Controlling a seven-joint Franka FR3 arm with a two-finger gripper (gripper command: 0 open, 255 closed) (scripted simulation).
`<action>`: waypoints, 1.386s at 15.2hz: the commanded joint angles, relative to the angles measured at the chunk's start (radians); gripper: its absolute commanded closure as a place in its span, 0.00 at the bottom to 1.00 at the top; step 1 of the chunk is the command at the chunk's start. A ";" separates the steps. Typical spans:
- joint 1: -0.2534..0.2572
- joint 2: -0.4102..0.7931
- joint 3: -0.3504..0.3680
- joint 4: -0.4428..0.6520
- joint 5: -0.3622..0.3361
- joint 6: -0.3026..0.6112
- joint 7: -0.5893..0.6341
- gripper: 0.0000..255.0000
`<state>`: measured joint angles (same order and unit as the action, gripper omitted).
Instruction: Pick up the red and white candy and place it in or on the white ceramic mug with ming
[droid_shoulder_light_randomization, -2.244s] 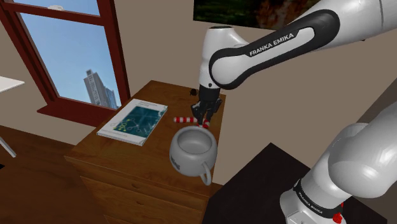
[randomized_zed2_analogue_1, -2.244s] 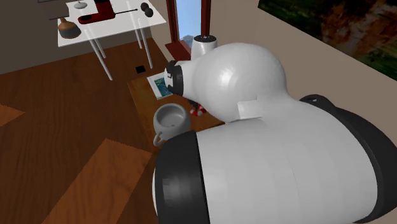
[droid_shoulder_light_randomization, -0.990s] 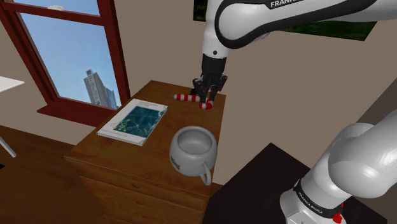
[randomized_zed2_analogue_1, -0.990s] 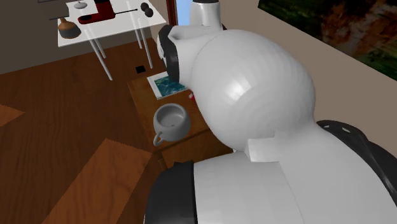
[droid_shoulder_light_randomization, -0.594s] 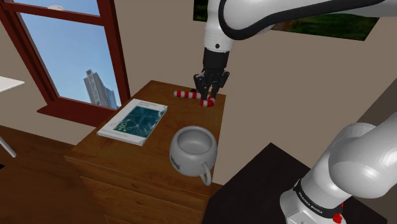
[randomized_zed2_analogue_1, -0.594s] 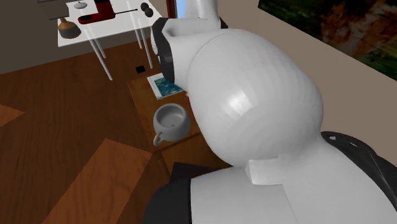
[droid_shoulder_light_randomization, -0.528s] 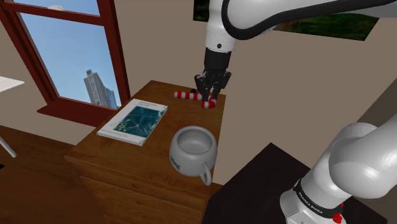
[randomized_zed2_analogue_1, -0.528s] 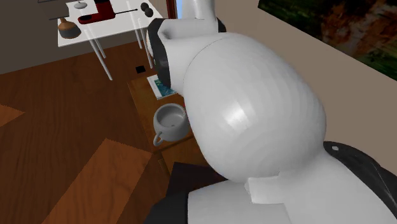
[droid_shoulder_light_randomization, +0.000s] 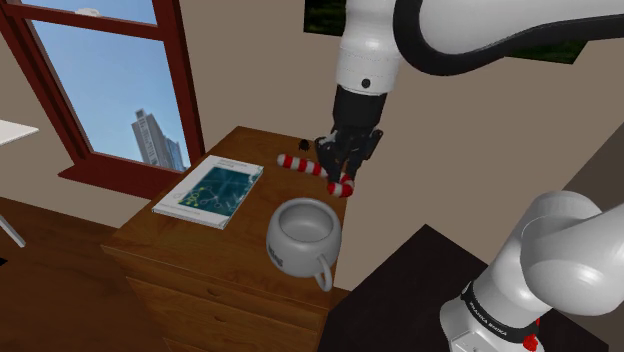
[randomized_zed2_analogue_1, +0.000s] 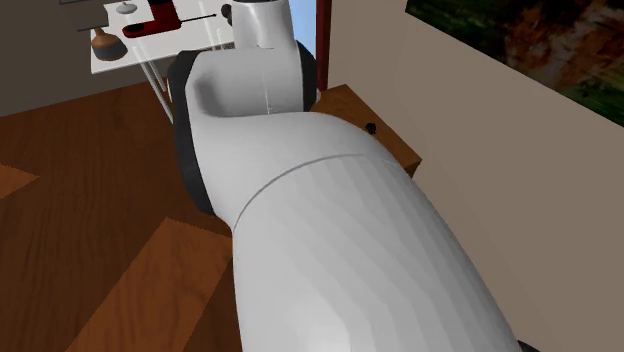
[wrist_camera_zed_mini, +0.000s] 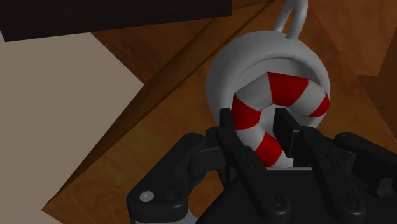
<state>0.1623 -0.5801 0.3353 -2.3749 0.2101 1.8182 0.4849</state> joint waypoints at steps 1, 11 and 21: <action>0.014 -0.020 0.017 -0.026 0.015 0.008 0.020 1.00; 0.020 0.003 0.042 -0.143 0.033 0.149 0.015 1.00; 0.022 0.025 0.056 -0.194 0.042 0.221 0.013 1.00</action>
<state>0.1842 -0.5553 0.3910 -2.5686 0.2518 2.0387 0.4984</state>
